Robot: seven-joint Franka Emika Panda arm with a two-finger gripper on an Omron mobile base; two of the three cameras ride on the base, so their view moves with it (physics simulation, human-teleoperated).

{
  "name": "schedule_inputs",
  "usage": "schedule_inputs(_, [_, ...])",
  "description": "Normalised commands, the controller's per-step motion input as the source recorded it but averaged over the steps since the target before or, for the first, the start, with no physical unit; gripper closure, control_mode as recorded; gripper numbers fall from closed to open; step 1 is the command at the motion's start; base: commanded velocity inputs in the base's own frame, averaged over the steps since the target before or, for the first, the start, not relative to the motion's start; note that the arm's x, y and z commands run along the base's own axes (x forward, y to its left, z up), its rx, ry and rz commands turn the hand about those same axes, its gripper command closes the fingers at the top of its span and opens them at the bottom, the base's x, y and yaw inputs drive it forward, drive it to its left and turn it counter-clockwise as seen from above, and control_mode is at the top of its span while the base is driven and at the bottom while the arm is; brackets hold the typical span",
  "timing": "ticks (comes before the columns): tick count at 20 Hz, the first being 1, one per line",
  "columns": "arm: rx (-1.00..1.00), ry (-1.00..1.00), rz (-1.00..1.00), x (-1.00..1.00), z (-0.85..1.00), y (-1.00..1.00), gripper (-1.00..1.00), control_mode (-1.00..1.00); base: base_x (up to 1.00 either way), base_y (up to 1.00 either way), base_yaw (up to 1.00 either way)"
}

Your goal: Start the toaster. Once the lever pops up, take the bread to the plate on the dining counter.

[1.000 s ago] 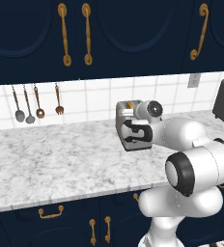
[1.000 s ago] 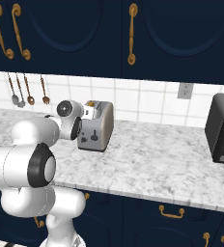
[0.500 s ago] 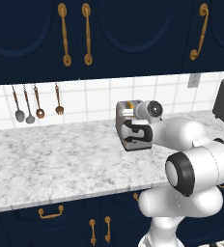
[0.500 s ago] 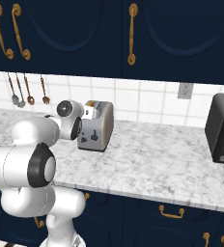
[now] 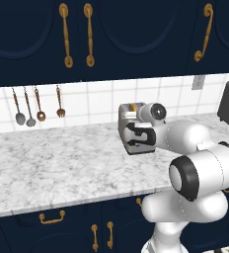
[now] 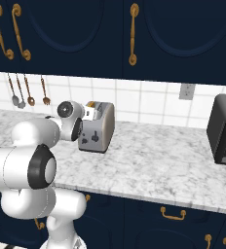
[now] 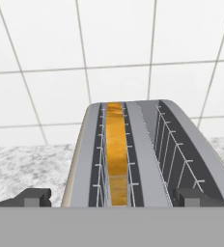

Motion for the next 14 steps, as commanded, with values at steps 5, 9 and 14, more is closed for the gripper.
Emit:
schedule_inputs(5, [0.0,0.0,0.0,0.0,0.0,0.0,-1.0,-1.0,0.0,0.0,0.0])
schedule_inputs(9, [0.0,0.0,0.0,0.0,0.0,0.0,-1.0,-1.0,0.0,0.0,0.0])
schedule_inputs(14, [0.0,0.0,0.0,0.0,0.0,0.0,-1.0,-1.0,0.0,0.0,0.0])
